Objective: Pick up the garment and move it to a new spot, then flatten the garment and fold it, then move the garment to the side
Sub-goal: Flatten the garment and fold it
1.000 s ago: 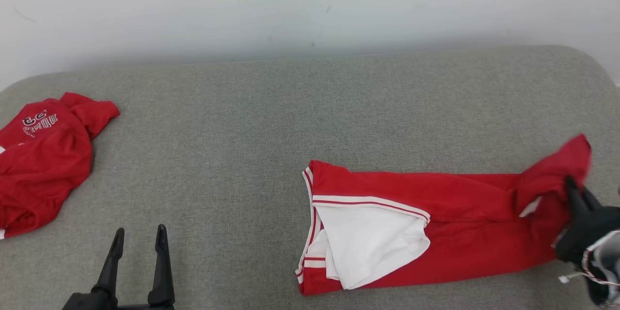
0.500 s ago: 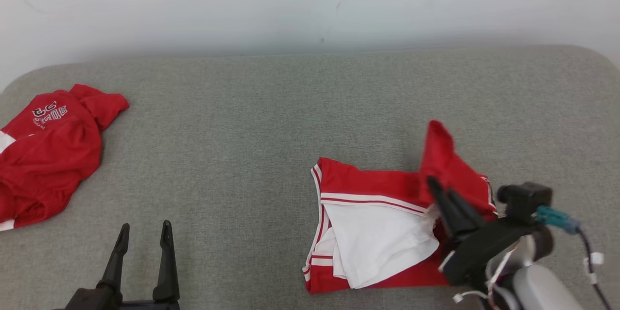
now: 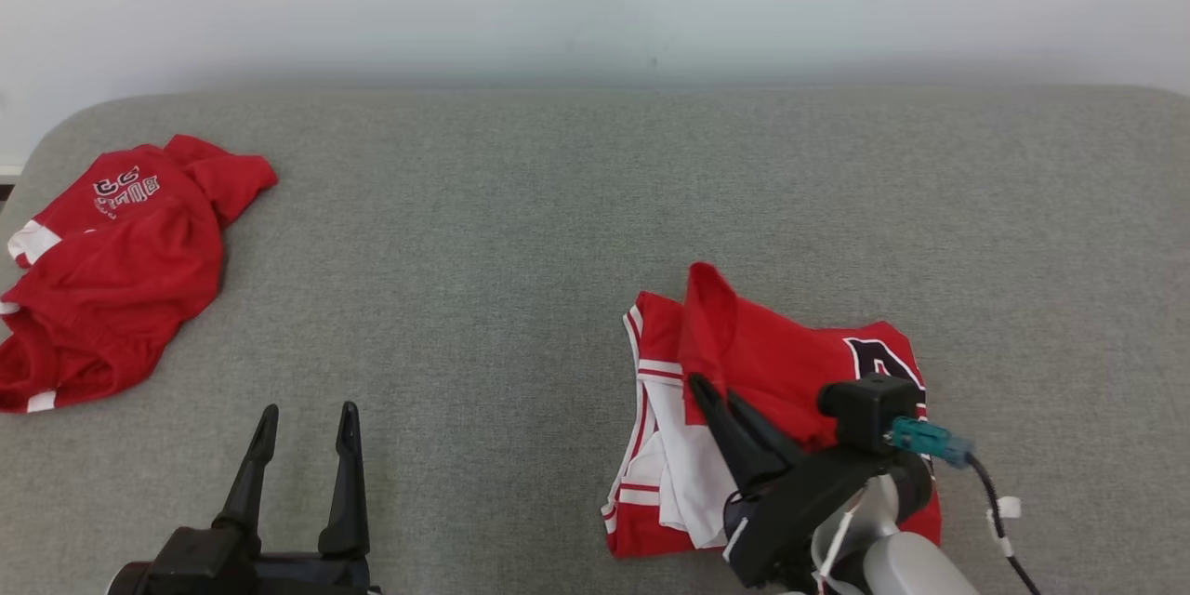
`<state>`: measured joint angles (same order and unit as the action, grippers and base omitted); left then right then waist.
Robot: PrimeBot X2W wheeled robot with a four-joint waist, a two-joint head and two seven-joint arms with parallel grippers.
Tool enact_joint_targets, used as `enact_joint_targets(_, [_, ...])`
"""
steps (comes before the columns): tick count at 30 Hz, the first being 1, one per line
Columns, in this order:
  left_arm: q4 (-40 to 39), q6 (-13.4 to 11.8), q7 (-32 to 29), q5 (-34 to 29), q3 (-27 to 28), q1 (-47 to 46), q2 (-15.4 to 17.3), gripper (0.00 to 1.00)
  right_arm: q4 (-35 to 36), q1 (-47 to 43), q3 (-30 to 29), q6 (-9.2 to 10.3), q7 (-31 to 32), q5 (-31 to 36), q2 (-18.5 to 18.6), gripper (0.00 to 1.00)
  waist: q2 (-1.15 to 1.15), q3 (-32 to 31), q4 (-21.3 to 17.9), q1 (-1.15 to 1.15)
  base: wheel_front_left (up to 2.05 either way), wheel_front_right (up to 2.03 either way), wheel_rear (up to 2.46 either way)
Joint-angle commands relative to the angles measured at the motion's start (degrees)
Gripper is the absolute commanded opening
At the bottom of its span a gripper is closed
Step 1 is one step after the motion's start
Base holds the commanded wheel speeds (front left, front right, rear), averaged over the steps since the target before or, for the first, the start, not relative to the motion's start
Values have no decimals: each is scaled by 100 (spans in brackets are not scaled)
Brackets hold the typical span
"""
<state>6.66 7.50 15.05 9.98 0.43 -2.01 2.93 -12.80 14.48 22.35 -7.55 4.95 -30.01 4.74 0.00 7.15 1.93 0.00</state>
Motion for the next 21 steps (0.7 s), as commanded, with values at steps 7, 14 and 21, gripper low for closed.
enact_joint_targets(7, [68,-6,18,16,-77,-178,-5,100,-541,259,280,14,-274,-47,-156,49,0,60,130,0,0,0,0])
enact_joint_targets(14, [95,-6,18,40,-10,-95,-5,100,-540,483,241,14,-819,61,-52,100,0,-12,12,0,0,0,0])
enact_joint_targets(21, [94,-6,18,32,42,-6,-5,100,-267,387,-339,14,-1317,176,302,100,0,-118,-143,0,0,0,0])
